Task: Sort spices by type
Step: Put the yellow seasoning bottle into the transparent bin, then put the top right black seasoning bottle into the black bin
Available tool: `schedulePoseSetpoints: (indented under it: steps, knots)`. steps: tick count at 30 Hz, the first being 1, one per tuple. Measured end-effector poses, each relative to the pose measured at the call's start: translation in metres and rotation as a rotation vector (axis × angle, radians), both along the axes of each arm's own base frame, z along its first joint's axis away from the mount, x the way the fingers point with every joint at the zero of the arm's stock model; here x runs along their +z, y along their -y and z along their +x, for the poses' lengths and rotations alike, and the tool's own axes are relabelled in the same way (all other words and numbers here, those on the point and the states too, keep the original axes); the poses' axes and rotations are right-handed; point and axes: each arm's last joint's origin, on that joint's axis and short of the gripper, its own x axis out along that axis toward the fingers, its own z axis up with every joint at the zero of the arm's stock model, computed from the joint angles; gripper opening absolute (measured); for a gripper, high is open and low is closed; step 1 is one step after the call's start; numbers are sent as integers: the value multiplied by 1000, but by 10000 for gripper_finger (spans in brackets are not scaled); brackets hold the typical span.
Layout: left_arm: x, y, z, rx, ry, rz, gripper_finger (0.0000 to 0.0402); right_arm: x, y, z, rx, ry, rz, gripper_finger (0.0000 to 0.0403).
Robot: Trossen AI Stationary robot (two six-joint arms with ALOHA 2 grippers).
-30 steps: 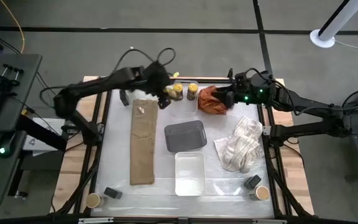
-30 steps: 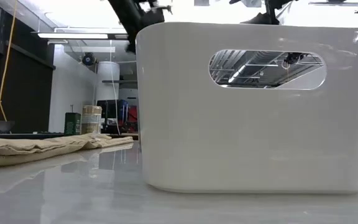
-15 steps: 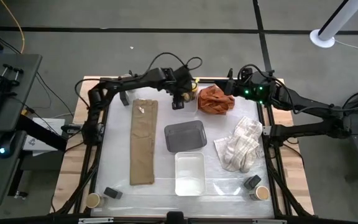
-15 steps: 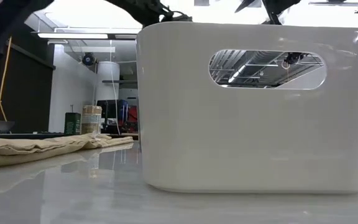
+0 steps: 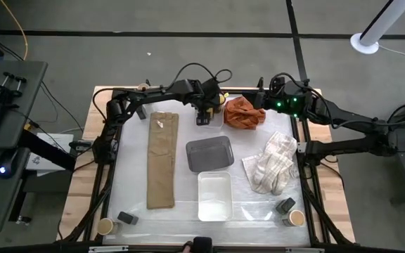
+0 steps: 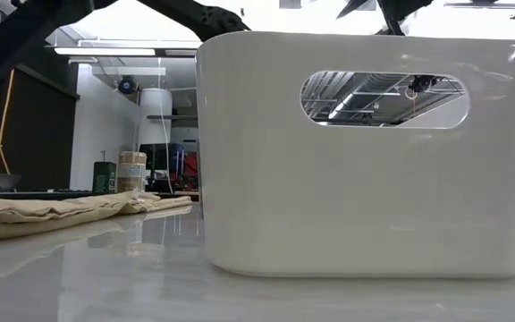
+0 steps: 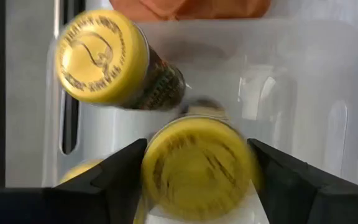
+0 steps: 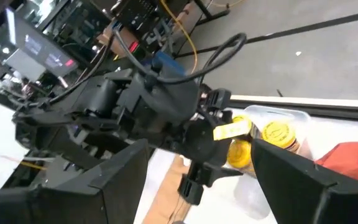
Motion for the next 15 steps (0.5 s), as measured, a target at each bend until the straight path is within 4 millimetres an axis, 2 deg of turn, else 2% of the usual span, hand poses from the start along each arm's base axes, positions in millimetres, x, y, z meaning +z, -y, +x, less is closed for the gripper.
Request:
schedulePoseSetpoints:
  steps: [5, 8, 15]
  knots:
    - [3, 0, 1, 4, 10, 6, 281, 0, 0, 0, 13, 1, 4, 279]
    - [14, 0, 1, 3, 8, 18, 289, 0, 0, 0, 17, 2, 4, 279]
    - [75, -5, -1, 29, 86, 65, 291, 0, -1, 0, 26, -6, -16, 279]
